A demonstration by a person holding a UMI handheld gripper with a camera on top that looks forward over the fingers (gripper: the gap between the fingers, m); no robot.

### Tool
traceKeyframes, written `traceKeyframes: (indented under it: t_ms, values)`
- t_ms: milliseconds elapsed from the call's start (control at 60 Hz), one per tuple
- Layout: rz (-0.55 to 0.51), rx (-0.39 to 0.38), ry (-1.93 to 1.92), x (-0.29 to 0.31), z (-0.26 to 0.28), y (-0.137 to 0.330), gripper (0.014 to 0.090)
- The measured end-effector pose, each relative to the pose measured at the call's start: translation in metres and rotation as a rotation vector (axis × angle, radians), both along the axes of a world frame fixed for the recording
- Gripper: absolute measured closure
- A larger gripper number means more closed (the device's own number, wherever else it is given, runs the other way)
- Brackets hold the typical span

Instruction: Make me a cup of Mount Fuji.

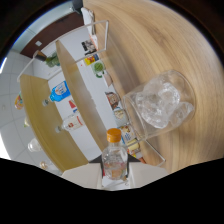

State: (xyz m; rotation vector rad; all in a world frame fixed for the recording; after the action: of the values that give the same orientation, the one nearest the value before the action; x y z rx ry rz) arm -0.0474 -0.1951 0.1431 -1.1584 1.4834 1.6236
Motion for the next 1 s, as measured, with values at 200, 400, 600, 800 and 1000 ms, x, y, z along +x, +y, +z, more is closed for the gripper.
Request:
traceKeyframes:
  t_ms: [200,400,600,800,1000]
  values:
    - [0.059,0.039,-0.583,-0.012,0.037,-0.010,0.0693]
    - [0.016,0.142,-1.250,-0.036,0.090,-0.020,0.0691]
    - [0.084,0.125,-1.668,-0.083,0.052,-0.010,0.0694]
    - [0.277,0.032,-1.824,-0.121,-0.040,-0.003,0.0692]
    - [0.437,-0.035,-1.903,-0.150,-0.098,-0.003,0.0693]
